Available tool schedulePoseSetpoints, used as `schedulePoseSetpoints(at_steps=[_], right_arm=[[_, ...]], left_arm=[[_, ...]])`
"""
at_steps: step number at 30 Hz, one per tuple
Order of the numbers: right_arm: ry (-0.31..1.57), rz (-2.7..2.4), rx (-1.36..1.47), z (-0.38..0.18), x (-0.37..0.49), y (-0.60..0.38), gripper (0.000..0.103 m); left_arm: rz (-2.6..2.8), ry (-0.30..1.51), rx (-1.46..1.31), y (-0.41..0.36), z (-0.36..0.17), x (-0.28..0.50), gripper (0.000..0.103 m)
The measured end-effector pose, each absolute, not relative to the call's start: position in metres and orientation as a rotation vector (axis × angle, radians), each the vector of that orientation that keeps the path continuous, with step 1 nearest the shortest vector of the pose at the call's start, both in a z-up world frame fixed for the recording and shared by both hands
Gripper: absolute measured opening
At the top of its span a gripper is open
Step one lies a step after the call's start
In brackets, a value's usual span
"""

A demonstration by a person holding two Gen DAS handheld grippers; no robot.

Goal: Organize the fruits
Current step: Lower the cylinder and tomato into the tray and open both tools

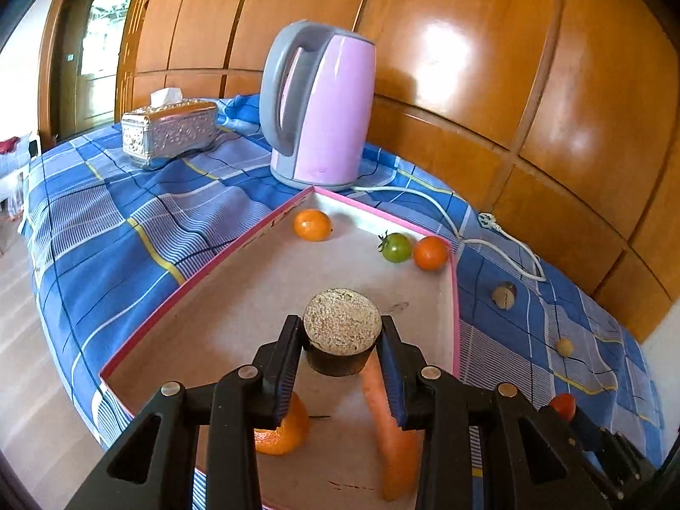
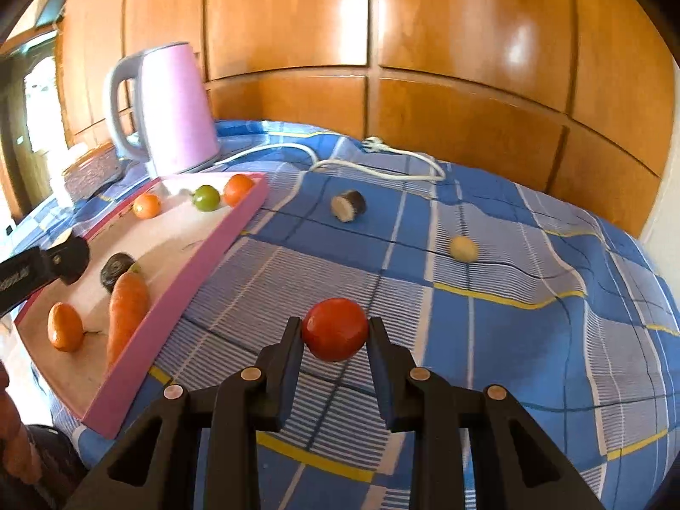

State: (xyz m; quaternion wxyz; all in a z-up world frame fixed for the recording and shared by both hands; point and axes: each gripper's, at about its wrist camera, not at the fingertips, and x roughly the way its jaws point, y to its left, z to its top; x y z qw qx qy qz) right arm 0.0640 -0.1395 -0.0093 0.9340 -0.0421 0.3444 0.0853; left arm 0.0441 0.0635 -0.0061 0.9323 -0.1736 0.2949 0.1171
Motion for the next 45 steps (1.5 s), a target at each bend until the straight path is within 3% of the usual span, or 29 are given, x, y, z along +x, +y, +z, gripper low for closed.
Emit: schedulePoseSetpoints(at_steps=[22,27,31,45], right_arm=[[0.691,0.416,0.049,0.004,0.079,-0.098,0.03],[0.686,0.456,0.048,0.008,0.086,-0.079,0.031],[0.715,0.498,0.043,0.008,0.099,-0.06,0.031],[0.746,0.5,0.039,0.004,0.093,-0.058,0.034]], left_arm=[[0.362,0.617,-0.456,0.082,-0.017,0.055,0.036],[0.387,0.605,-0.49,0.089,-0.017,0.053,0.046],[0.414,0.608,-0.504,0.095,-0.019,0.053,0.062],[0.398,0.596,-0.517,0.097,-0.019,0.051,0.066]])
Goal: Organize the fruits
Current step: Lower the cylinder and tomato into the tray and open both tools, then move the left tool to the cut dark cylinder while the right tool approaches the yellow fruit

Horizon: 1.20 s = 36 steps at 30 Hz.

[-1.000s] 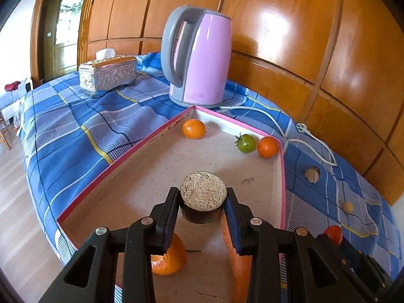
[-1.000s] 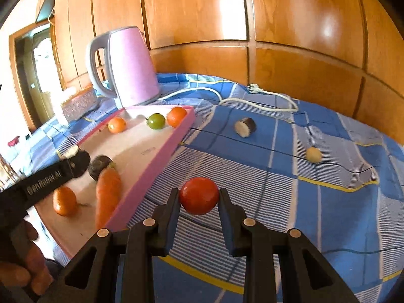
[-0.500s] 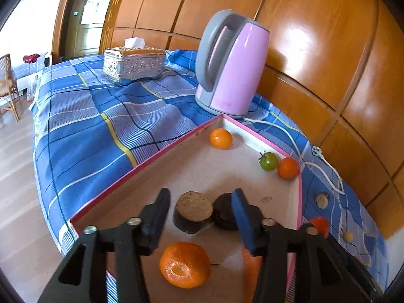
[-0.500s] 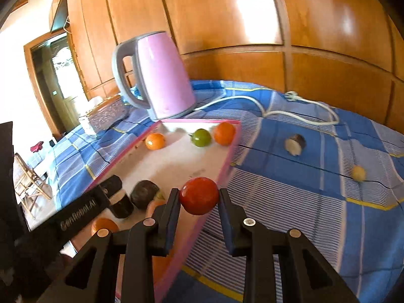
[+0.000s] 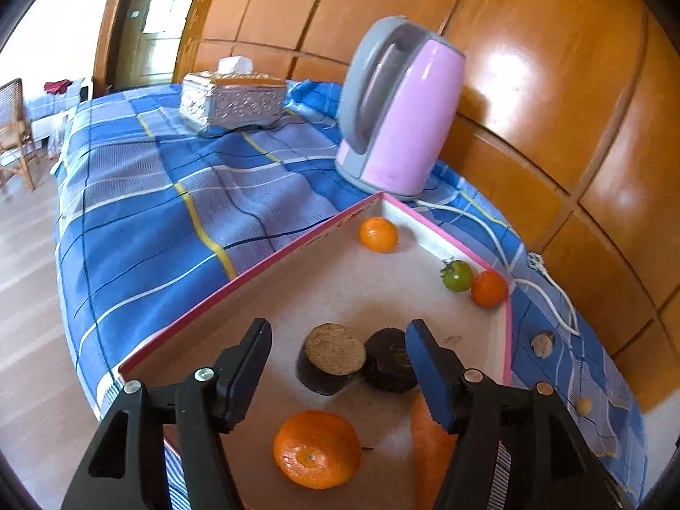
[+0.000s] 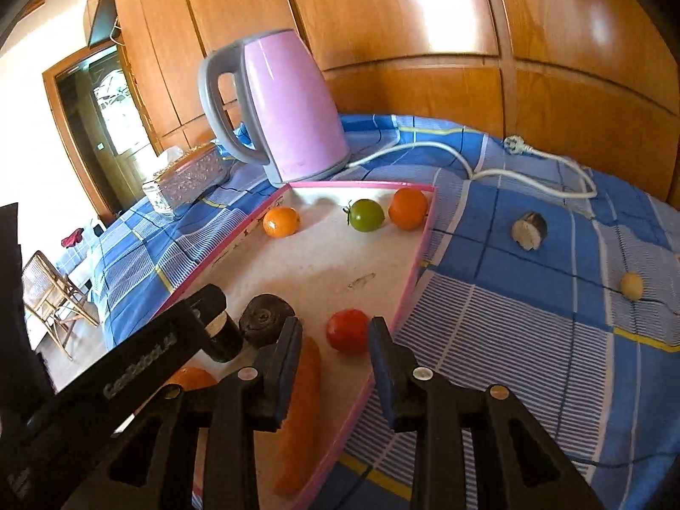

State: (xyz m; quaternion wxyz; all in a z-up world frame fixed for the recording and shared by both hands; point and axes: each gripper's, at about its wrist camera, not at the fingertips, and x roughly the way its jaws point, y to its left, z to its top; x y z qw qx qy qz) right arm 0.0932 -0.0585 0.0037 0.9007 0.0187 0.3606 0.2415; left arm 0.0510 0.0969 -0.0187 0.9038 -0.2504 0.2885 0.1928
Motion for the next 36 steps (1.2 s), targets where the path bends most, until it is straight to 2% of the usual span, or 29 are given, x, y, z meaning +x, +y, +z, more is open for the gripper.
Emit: schedulePoseSetpoints(at_steps=[21,33,36], right_arm=[[0.714,0.166,0.001,0.004,0.076,-0.157,0.034],[0.762,-0.033,0.157,-0.012,0.094,-0.21,0.034],[0.785,-0.071,0.214,-0.017,0.098,-0.223,0.034]], left_arm=[[0.194,0.597,-0.229,0.032,-0.01,0.058,0.061],[0.094,0.632,-0.152,0.006,-0.014,0.064,0.059],[0.066,0.634,-0.129,-0.001,-0.013,0.063,0.054]])
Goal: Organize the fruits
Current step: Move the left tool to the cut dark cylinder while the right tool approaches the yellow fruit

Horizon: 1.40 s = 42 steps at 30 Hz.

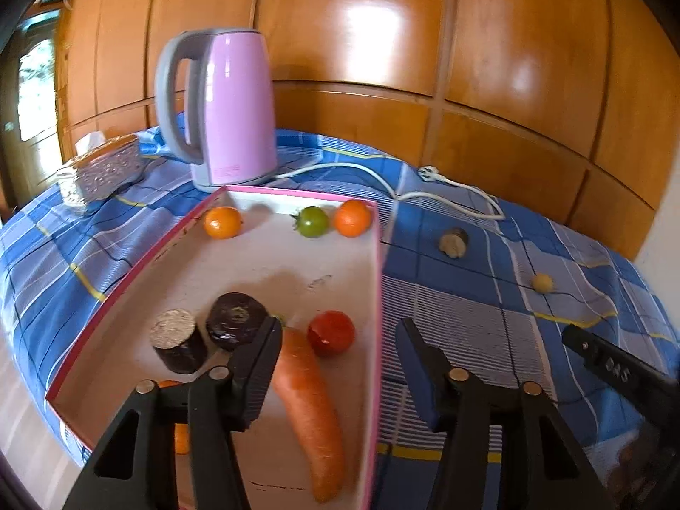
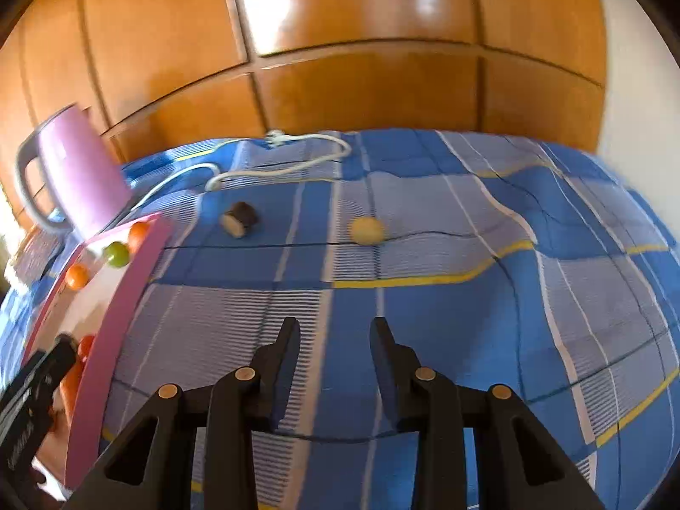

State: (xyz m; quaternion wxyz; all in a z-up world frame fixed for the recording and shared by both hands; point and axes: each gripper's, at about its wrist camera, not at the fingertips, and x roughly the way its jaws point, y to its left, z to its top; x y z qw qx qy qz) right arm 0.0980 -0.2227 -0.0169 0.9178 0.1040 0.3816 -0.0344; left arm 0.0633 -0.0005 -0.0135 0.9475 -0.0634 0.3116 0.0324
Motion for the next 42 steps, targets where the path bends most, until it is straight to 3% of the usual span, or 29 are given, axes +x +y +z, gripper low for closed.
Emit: schedulePoseSetpoints(at_steps=[7,42], right_arm=[[0.796,-0.134,0.291,-0.023,0.109,-0.246,0.034],[0.831,-0.121,0.348,-0.036,0.199,-0.254,0.034]], left_arm=[[-0.002,0.636,-0.077,-0.018,-0.013,0.063,0.044],[-0.154,0.765,-0.1,-0.069,-0.025,0.141,0.044]])
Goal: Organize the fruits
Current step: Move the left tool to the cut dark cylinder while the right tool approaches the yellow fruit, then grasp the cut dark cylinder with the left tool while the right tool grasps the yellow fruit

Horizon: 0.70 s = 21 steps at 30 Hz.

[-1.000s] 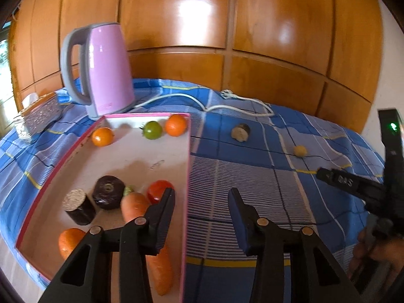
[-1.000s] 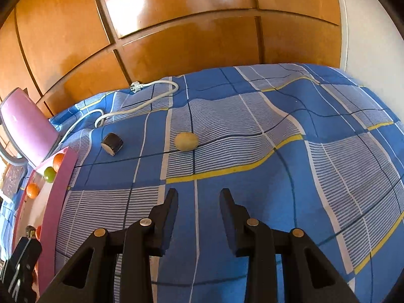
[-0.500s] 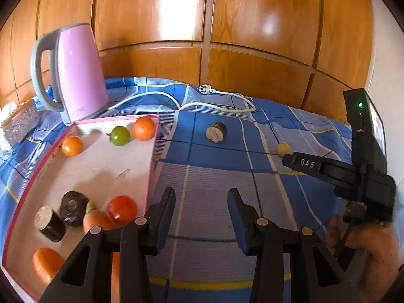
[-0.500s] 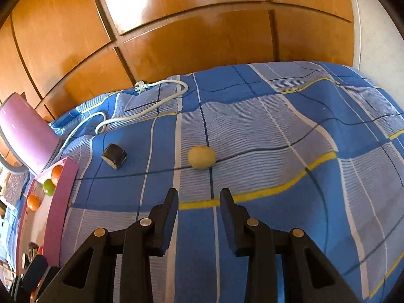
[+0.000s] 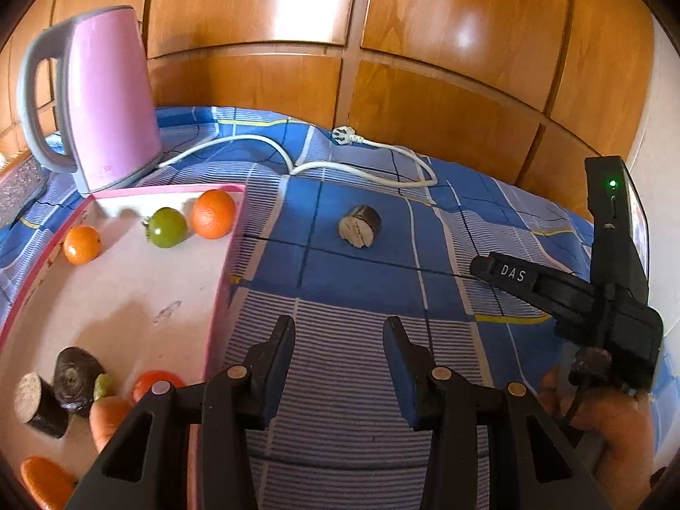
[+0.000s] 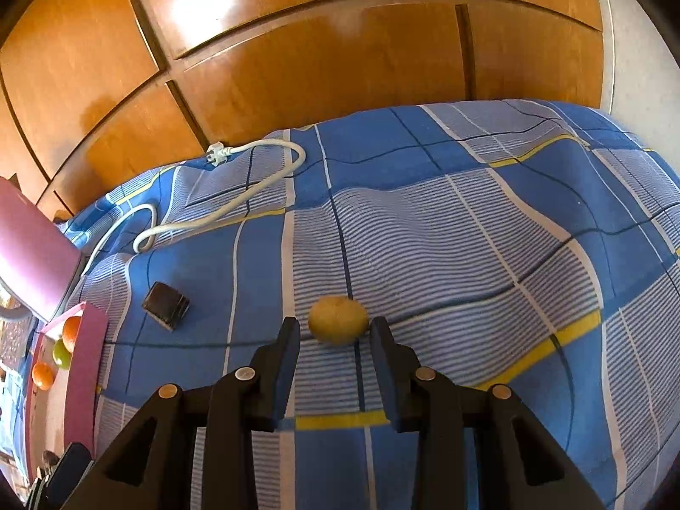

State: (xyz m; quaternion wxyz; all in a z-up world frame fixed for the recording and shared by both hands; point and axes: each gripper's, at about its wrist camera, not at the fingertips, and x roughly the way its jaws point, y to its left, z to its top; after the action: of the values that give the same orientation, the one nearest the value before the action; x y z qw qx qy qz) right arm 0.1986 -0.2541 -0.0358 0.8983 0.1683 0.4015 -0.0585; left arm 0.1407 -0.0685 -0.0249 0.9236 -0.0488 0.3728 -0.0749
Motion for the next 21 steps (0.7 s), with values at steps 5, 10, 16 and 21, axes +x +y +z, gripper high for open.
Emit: schedulePoseSetpoints(at_steps=[5,10,16,21], right_arm=[[0.83,-0.115,0.352,-0.036,0.203,-0.256,0.031],[0.834,-0.101,0.332,-0.035,0.204,-0.254,0.03],[0.834,-0.112,0.272,-0.032,0.204,-0.248,0.03],[0.846,-0.106,0.261,-0.035,0.207,-0.246,0.03]], left_arm=[[-0.159,0.781,-0.09,-0.076,-0.028,0.151,0.044],[-0.165,0.811,-0.097,-0.076,-0.032,0.164,0.044],[-0.168,0.827,-0.079,-0.079,-0.034,0.178,0.044],[-0.171,0.836,-0.075,-0.08,-0.035,0.192,0.044]])
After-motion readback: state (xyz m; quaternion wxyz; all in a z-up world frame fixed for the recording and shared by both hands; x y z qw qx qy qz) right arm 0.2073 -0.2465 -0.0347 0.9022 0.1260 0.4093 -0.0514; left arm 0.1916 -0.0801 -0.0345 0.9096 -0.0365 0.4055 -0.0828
